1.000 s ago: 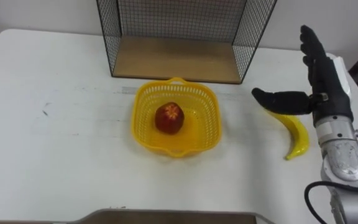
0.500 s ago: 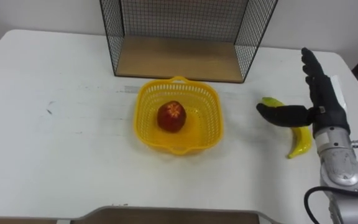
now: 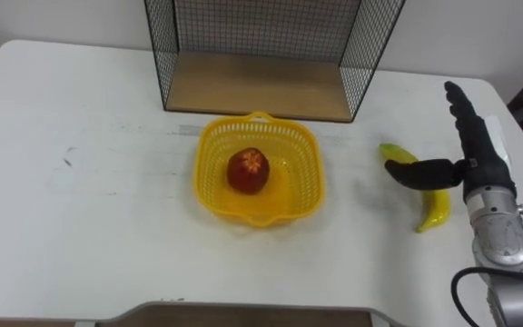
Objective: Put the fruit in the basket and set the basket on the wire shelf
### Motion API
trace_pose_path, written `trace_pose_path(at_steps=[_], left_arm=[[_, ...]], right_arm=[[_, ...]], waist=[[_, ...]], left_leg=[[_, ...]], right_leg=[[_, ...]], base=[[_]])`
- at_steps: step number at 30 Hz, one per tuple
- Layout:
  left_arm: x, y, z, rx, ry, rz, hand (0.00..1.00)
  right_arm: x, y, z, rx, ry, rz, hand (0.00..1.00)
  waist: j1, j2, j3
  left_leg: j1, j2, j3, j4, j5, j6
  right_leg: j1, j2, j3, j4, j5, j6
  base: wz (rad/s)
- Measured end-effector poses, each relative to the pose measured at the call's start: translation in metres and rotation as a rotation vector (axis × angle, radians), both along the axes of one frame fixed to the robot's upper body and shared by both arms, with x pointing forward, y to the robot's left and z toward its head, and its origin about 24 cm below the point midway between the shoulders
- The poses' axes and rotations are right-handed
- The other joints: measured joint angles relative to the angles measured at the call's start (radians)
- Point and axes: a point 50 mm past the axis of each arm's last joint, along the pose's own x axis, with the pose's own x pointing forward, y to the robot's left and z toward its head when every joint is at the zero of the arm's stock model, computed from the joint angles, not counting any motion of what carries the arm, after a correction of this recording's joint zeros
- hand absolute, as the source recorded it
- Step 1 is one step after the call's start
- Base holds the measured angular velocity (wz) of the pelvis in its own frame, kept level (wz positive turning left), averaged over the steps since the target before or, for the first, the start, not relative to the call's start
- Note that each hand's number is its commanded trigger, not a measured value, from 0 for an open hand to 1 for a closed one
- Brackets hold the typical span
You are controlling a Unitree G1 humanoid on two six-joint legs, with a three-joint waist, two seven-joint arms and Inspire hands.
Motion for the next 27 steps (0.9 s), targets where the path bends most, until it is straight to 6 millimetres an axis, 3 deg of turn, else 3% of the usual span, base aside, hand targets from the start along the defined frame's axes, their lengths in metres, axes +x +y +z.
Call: trace_pose_path(at_steps=[15, 27], left_arm=[[0.005, 0.000, 0.001, 0.001, -0.015, -0.003, 0.00], [-0.004, 0.002, 0.001, 0.008, 0.005, 0.009, 0.00]], right_arm=[[-0.002, -0.002, -0.011, 0.023, 0.068, 0.017, 0.00], [-0.012, -0.011, -0.050, 0.085, 0.299, 0.027, 0.00]], waist=[[-0.004, 0.004, 0.0028], [-0.006, -0.005, 0.0035]], left_leg=[[0.000, 0.001, -0.001, 0.004, 0.000, 0.000], [-0.002, 0.001, 0.004, 0.007, 0.000, 0.000]], right_leg=[[-0.001, 0.000, 0.001, 0.002, 0.000, 0.000], [0.001, 0.000, 0.005, 0.000, 0.000, 0.000]], base=[[0.00], [0.00]])
